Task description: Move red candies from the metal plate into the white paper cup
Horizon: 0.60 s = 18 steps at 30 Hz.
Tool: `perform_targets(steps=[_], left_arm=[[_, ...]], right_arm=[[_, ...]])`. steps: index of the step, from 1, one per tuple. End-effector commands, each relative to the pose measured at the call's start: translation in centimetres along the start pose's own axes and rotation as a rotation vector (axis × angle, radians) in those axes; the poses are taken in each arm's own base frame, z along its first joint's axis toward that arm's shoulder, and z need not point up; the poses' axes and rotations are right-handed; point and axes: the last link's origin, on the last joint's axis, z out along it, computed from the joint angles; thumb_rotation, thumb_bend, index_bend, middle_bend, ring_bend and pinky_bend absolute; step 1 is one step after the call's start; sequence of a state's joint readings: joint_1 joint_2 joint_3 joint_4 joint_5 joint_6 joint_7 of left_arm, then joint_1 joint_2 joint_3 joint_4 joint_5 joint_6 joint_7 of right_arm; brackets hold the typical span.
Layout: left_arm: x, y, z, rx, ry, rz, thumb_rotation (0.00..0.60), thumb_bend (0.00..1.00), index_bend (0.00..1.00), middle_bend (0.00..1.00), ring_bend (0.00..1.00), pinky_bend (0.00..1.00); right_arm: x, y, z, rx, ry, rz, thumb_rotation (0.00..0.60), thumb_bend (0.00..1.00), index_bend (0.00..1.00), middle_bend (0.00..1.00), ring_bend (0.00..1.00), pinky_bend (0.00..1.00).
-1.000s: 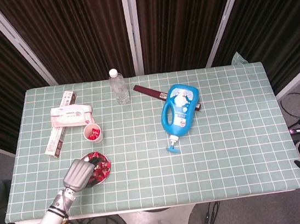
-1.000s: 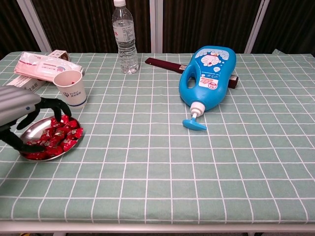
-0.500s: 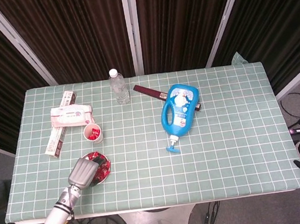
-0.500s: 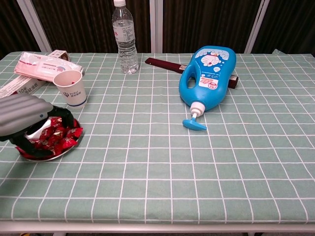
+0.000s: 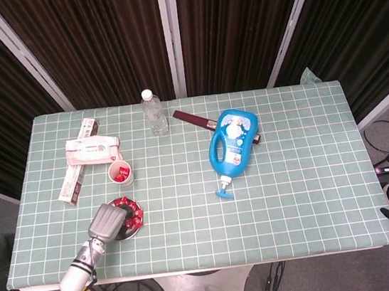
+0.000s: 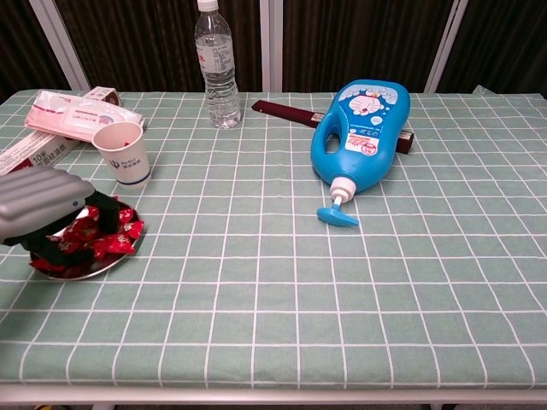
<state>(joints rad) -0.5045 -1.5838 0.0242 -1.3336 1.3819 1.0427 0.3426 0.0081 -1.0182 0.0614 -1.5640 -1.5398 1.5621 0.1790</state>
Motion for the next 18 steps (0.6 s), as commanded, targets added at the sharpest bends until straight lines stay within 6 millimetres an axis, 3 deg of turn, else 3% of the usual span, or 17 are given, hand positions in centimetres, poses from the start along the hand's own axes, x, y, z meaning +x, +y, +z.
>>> perform_targets(steps=[1, 11, 18], left_arm=[[-0.2, -0.1, 0.1, -0.001, 0.003, -0.012, 0.600, 0.38, 0.58, 0.61, 0.79, 1.00], [-0.6, -1.0, 0.2, 0.009, 0.029, -0.061, 0.600, 0.49, 0.67, 0.71, 0.84, 1.00], [0.4, -1.9, -0.2, 0.036, 0.062, -0.111, 0.600, 0.53, 0.68, 0.74, 0.84, 1.00]], right_arm=[[0.0, 0.0, 0.0, 0.000, -0.001, 0.000, 0.600, 0.04, 0.07, 0.16, 0.07, 0.41], [0.0, -0.1, 0.0, 0.006, 0.000, 0.002, 0.600, 0.03, 0.07, 0.16, 0.07, 0.41], [0.0, -0.2, 0.1, 0.014, 0.000, 0.003, 0.600, 0.03, 0.07, 0.16, 0.07, 0.41]])
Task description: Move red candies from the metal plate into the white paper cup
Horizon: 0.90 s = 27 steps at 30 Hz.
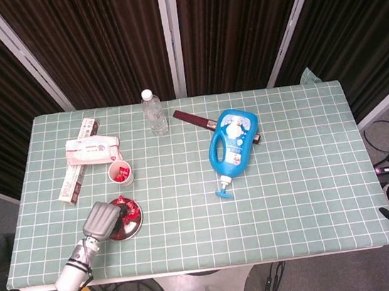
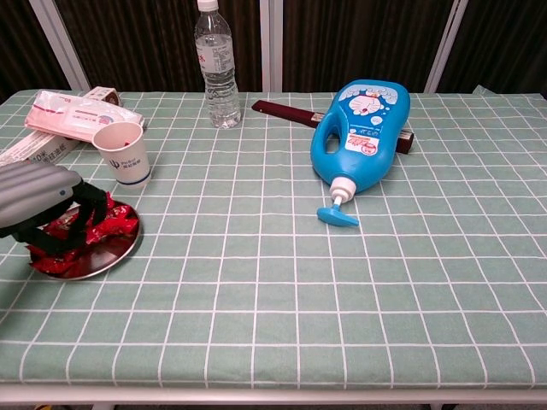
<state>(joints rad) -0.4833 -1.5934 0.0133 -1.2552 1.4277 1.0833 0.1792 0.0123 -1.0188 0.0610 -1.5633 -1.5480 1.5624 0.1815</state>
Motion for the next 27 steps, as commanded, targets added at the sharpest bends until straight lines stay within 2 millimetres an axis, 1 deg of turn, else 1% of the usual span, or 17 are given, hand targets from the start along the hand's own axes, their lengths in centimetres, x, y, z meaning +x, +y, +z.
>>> perform_targets(steps=[1, 4, 7, 13, 16, 20, 23, 27], left_arm=[[0.6, -0.3, -0.1, 0.014, 0.015, -0.031, 0.600, 0.53, 0.69, 0.74, 0.84, 1.00], [1.5, -0.6, -0.2, 0.027, 0.030, -0.087, 0.600, 0.53, 0.69, 0.74, 0.84, 1.00], [2.9, -1.0, 0.1, 0.035, 0.063, -0.107, 0.600, 0.53, 0.69, 0.74, 0.84, 1.00], [6.1, -1.5, 1.3, 0.040, 0.118, -0.128, 0.600, 0.53, 0.69, 0.74, 0.84, 1.00], [7.3, -1.6, 2.3, 0.038, 0.127, -0.132, 0.600, 0.53, 0.69, 0.74, 0.84, 1.00], [8.7, -1.8, 4.1, 0.046, 0.123, -0.137, 0.600, 0.53, 0.69, 0.74, 0.84, 1.00], [9.4, -1.9, 5.2, 0.059, 0.127, -0.139, 0.600, 0.53, 0.69, 0.74, 0.84, 1.00], [9.8, -2.1, 6.3, 0.077, 0.122, -0.136, 0.600, 0.53, 0.69, 0.74, 0.84, 1.00]], right_arm=[[0.0, 0.0, 0.0, 0.003, 0.000, 0.001, 0.600, 0.03, 0.07, 0.16, 0.07, 0.41], [0.0, -0.1, 0.0, 0.005, 0.001, 0.001, 0.600, 0.03, 0.07, 0.16, 0.07, 0.42], [0.0, -0.1, 0.0, 0.005, 0.001, 0.001, 0.600, 0.04, 0.07, 0.16, 0.07, 0.42], [0.1, 0.1, -0.1, 0.001, 0.004, 0.003, 0.600, 0.03, 0.07, 0.16, 0.07, 0.42], [0.1, 0.2, -0.2, -0.002, 0.004, 0.003, 0.600, 0.03, 0.07, 0.16, 0.07, 0.42], [0.0, 0.4, -0.2, -0.007, 0.003, 0.004, 0.600, 0.04, 0.07, 0.16, 0.07, 0.42], [0.0, 0.6, -0.3, -0.015, 0.004, 0.005, 0.600, 0.04, 0.07, 0.16, 0.07, 0.42], [0.0, 0.8, -0.3, -0.023, 0.003, 0.005, 0.600, 0.04, 0.07, 0.16, 0.07, 0.42]])
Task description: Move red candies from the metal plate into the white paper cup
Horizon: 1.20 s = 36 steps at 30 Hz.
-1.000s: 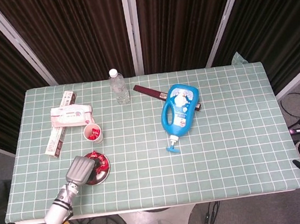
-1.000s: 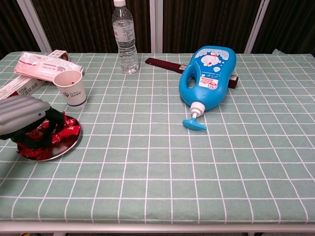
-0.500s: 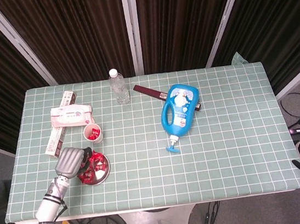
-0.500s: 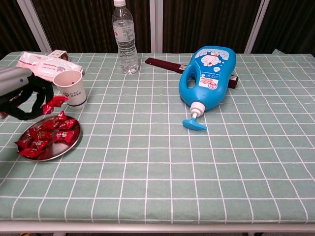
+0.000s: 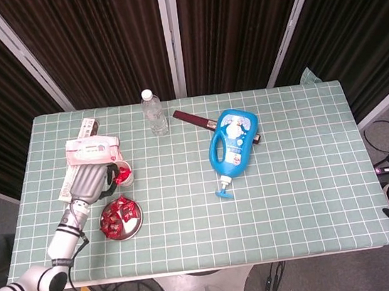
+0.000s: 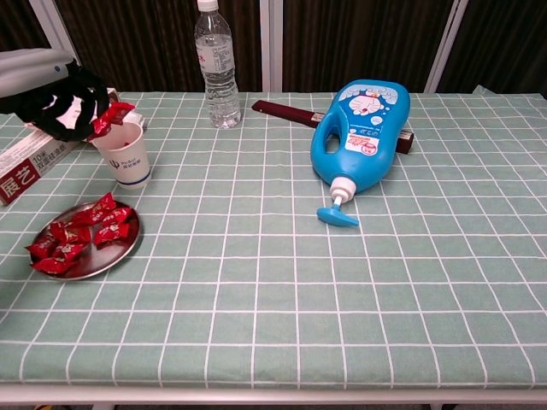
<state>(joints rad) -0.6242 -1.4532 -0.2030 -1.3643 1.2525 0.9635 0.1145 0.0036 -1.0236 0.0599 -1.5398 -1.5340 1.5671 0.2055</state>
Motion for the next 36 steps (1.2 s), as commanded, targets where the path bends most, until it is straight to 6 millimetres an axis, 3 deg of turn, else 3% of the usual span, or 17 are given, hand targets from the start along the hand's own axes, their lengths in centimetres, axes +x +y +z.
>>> perform_targets(steps=[1, 19, 36], left_arm=[[0.2, -0.1, 0.9, 0.012, -0.002, 0.012, 0.600, 0.53, 0.69, 0.74, 0.84, 1.00], [-0.5, -1.1, 2.4, 0.084, -0.006, 0.161, 0.600, 0.51, 0.64, 0.69, 0.84, 1.00], [-0.6, -1.0, 2.3, 0.108, -0.015, 0.187, 0.600, 0.33, 0.58, 0.64, 0.83, 1.00]], right_arm=[[0.0, 0.1, 0.0, -0.003, -0.001, 0.001, 0.600, 0.04, 0.07, 0.16, 0.07, 0.42], [0.0, 0.2, 0.0, -0.014, -0.002, -0.002, 0.600, 0.04, 0.07, 0.16, 0.07, 0.42], [0.0, 0.4, -0.1, -0.020, -0.003, 0.000, 0.600, 0.04, 0.07, 0.16, 0.08, 0.43]])
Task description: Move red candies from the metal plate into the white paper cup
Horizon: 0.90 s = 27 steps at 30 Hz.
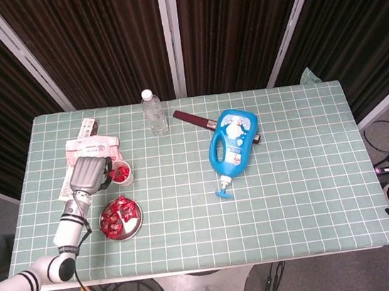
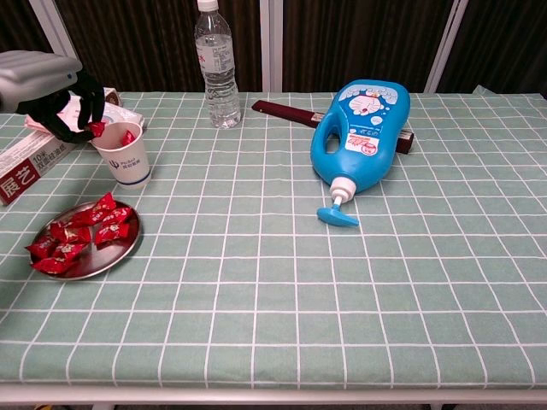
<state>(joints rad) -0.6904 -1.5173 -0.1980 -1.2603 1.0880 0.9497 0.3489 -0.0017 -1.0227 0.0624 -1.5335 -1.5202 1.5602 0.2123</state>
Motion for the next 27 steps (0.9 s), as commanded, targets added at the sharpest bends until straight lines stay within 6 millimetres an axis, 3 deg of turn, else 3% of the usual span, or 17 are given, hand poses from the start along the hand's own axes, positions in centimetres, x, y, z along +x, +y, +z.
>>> perform_targets(steps=[1, 11, 22, 27], left_arm=[[0.0, 0.0, 0.0, 0.004, -0.001, 0.002, 0.600, 0.32, 0.58, 0.64, 0.82, 1.00], [0.2, 0.1, 0.0, 0.013, 0.013, 0.010, 0.600, 0.23, 0.56, 0.62, 0.82, 1.00], [0.7, 1.5, 0.4, -0.026, 0.037, 0.038, 0.600, 0.22, 0.55, 0.62, 0.81, 1.00], [1.0, 0.4, -0.8, 0.010, 0.058, -0.008, 0.600, 0.22, 0.52, 0.60, 0.81, 1.00]], right_arm=[[0.0, 0.0, 0.0, 0.000, 0.000, 0.001, 0.600, 0.04, 0.07, 0.16, 0.08, 0.43], [0.0, 0.1, -0.1, -0.001, 0.001, 0.002, 0.600, 0.03, 0.07, 0.16, 0.08, 0.44], [0.0, 0.2, 0.0, -0.003, 0.002, 0.002, 0.600, 0.03, 0.07, 0.16, 0.08, 0.44], [0.2, 0.3, 0.1, -0.005, 0.005, 0.002, 0.600, 0.04, 0.07, 0.16, 0.08, 0.44]])
